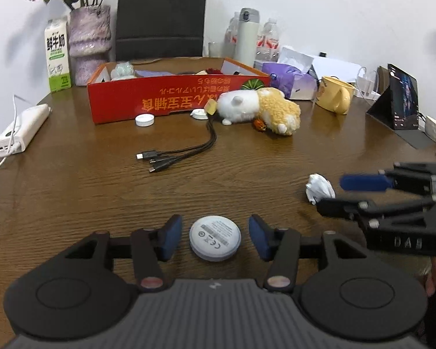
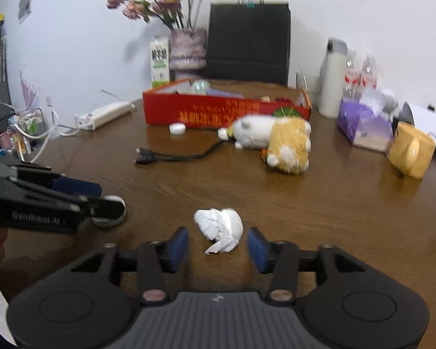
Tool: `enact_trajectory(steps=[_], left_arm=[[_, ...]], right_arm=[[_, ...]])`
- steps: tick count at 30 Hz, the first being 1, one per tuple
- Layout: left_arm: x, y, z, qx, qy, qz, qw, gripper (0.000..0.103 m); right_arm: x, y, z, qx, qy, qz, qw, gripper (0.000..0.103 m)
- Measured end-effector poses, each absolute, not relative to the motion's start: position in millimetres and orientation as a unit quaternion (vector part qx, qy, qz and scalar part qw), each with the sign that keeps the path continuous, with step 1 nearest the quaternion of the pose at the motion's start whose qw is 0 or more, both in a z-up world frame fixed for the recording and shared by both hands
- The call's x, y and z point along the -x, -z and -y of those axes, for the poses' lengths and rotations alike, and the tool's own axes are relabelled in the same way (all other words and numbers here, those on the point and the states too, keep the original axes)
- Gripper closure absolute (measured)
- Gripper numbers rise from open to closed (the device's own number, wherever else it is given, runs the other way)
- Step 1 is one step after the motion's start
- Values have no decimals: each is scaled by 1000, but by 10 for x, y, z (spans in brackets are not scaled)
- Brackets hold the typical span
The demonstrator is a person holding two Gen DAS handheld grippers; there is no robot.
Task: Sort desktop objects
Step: 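Carry the disc and tissue over the cardboard box with both tools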
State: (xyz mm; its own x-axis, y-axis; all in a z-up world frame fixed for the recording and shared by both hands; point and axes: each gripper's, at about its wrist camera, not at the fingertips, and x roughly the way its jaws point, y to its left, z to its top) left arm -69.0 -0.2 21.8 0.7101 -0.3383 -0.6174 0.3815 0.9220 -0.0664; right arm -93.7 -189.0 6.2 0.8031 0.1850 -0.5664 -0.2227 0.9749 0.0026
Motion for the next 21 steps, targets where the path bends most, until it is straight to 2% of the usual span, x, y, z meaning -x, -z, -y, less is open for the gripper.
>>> enact_trajectory(steps=[2,5,6,7,8,9,14,18,21], left_arm=[[697,-198,9,-35,196,-331,922,48],[666,-151,-5,-28,188,-335,923,38],[670,-146,-8,-26,185,-331,925,44],[673,-152,2,-30,186,-330,925,54],[677,-155,3,-30,191,-327,925,63],[669,-164,0,-25,194,-327,925,63],[403,-422,-58,-3,187,-315,930,63],[-61,-1017,-206,-5,185,-263,947,63],[-675,-1343,-227,-25,177,-261,949,62]], right_arm=[[891,-76,1884,27,-113,-294,949,56],[804,-66,1865,24,-100,-290,951,56],[764,-53,1868,19,-89,-292,952,56],[728,-35,1869,16,-85,-298,951,57],[693,-15,1872,15,-84,-305,949,65],[663,1,1872,14,-87,-312,946,86],[572,-149,1898,-2,-97,-295,951,86],[263,-601,2068,-32,-100,-249,963,86],[-182,-1005,2108,-27,-100,-226,969,86]])
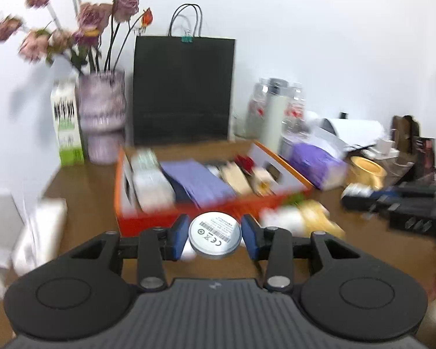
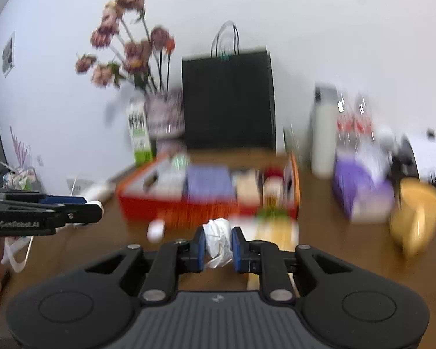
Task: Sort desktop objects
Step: 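Carry the disc and tissue over the cardboard box with both tools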
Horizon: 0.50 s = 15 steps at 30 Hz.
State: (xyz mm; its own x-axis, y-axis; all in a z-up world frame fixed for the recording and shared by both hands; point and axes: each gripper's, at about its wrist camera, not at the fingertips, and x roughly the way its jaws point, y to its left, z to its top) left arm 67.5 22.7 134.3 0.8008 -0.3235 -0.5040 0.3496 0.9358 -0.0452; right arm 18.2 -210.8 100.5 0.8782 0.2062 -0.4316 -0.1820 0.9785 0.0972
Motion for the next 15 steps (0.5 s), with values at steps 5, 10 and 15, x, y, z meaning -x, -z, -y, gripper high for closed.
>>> enact_trajectory(steps=[5,10,15], left_arm=[[-1914,-1200,-161,-33,152,-361,919,62],[-2561,-725,-165,-25,123,-445,886,62],[-2732,-594,-73,-70,111,-440,888,39]], right_arm=[[-1427,-1325,2092,-68,-146,-280,946,85],[-2428,-937,1955,-88,-132,-397,904,85],[-2844,-514,1777,-106,-146,-465,867,80]])
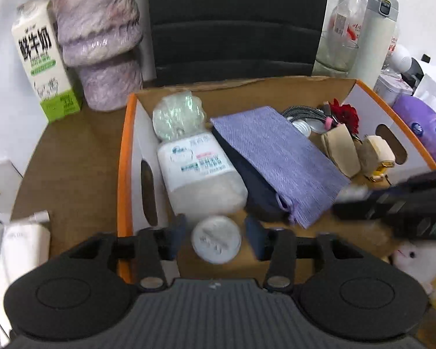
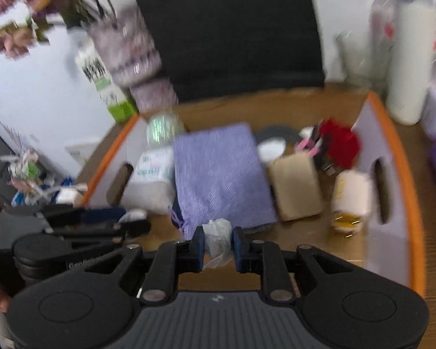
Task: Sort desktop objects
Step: 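Carry the disc and tissue over the cardboard box with both tools, then open both tools into the box and withdraw them over the desk, then grasp a white bottle cap with the left tool while the right tool grasps the plush sheep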
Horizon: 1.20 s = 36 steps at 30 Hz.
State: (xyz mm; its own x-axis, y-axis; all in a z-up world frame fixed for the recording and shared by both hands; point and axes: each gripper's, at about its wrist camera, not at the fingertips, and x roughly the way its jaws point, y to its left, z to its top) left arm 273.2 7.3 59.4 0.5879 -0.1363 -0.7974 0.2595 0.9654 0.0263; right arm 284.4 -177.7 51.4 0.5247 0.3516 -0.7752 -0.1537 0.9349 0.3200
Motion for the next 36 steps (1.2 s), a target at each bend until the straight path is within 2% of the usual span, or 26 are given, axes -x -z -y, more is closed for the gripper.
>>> enact_trajectory(steps=[1,2,4,5,6,8,10,11,14,19,23,29,36], left_arm=[[-2721,-613,-68,-71,114,-437,889,35],[-2697,-642,-85,-71,118,-429,893,34],[-2654,-713,-144,-76,114,-412,901,29],[-2639,-747,-171,-75,119,-408,902,27],[-2623,-786,-209,-70,117,-409,902,25],[-2602,-863,-270,-51,111,-412,903,24],[-2560,-922,-301,-32,107,-414,903,17],[-2521,-952,-304,-25,98,-412,906,6],[-2295,-1038,-276,-19,90,-393,915,4],[-1629,-1162,-230,0,98,-334,937,0],[-982,-1004,-181,10,97,-301,949,0],[-145,-355,10,28,93,-330,939,0],[501,-216,69,-37,99,-285,953,0]], right_arm=[[-2877,-463,1721,-103,-153,-475,860,79],[-2887,-429,1671,-105,-169,-478,855,71],[-2870,-429,1658,-119,-188,-466,856,63],[-2860,-446,1678,-122,-185,-460,860,51],[-2844,-482,1711,-122,-177,-453,865,45],[-2799,-581,1812,-116,-160,-439,877,45],[-2729,-684,1918,-114,-147,-431,883,44],[-2675,-732,1967,-111,-140,-426,887,42],[-2416,-855,2077,-74,-96,-403,907,28],[-1712,-942,2119,-3,-60,-340,938,23],[-1024,-865,2138,22,-39,-288,957,14],[-229,-413,2127,-24,-34,-307,951,14],[547,-49,2129,-28,-35,-320,946,13]])
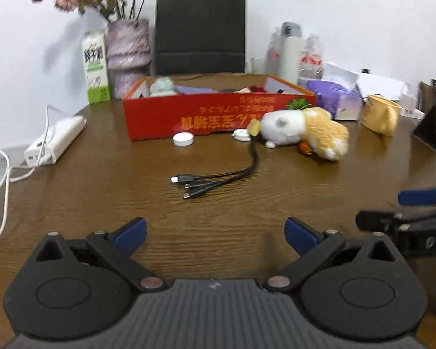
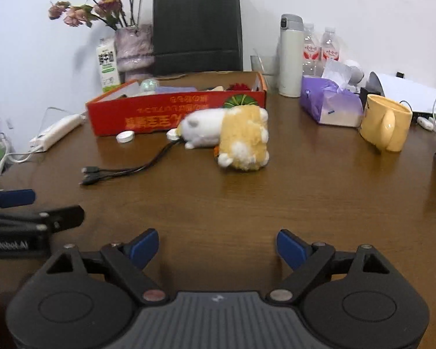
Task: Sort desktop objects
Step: 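Grasp a white bottle cap with the left tool while the right tool grasps the plush sheep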
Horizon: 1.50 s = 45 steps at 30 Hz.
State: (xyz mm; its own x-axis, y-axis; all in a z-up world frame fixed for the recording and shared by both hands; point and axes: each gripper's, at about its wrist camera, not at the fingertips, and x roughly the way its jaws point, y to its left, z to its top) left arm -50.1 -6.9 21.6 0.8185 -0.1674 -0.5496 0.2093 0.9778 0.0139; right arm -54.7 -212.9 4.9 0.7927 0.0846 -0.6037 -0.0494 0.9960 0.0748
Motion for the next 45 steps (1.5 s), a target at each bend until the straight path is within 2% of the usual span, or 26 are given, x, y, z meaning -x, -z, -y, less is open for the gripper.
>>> enact_trajectory(steps=[2,9,14,19,21,24,29,30,31,32,33,40,45], left_arm=[[514,-213,64,-34,85,-279,956,0],[385,-165,51,-20,93,-311,945,0],[404,-167,49,-23,99,-306,947,0],[-30,-519,-31,-74,56,-206,974,0],[-421,-548,-90,-65,95,-213,970,1],[-992,-405,-82,-58,99,-255,960,27],[-1447,-144,-185,-5,115,-298,948,33],[-1489,-123,-184,-2,114,-303,946,43],[-1515,-116,-172,-4,111,-306,946,53],[-1521,-106,-167,-3,110,-305,946,70],[-1528,-92,-156,-6,112,-310,944,73],[-1185,-219,-225,5,119,-276,954,74],[-448,-484,-238,16,130,-238,962,73]], right_arm=[[621,-57,2142,-32,-47,-299,952,11],[604,-46,2188,-55,-36,-291,954,12],[562,-42,2232,-68,-32,-296,952,14],[341,-158,2224,-23,-7,-280,960,20],[109,-242,2254,-12,3,-266,964,23],[-345,-294,2336,-14,2,-273,962,33],[-808,-150,2481,-62,-10,-315,947,44],[-845,-103,2485,-63,-9,-320,945,50],[-860,-58,2475,-61,-10,-323,944,51],[-851,-32,2458,-55,-7,-317,947,54],[-834,-24,2431,-47,-4,-311,949,56],[-505,-342,2572,-101,15,-235,967,58],[-70,-583,2513,-68,-34,-271,960,56]])
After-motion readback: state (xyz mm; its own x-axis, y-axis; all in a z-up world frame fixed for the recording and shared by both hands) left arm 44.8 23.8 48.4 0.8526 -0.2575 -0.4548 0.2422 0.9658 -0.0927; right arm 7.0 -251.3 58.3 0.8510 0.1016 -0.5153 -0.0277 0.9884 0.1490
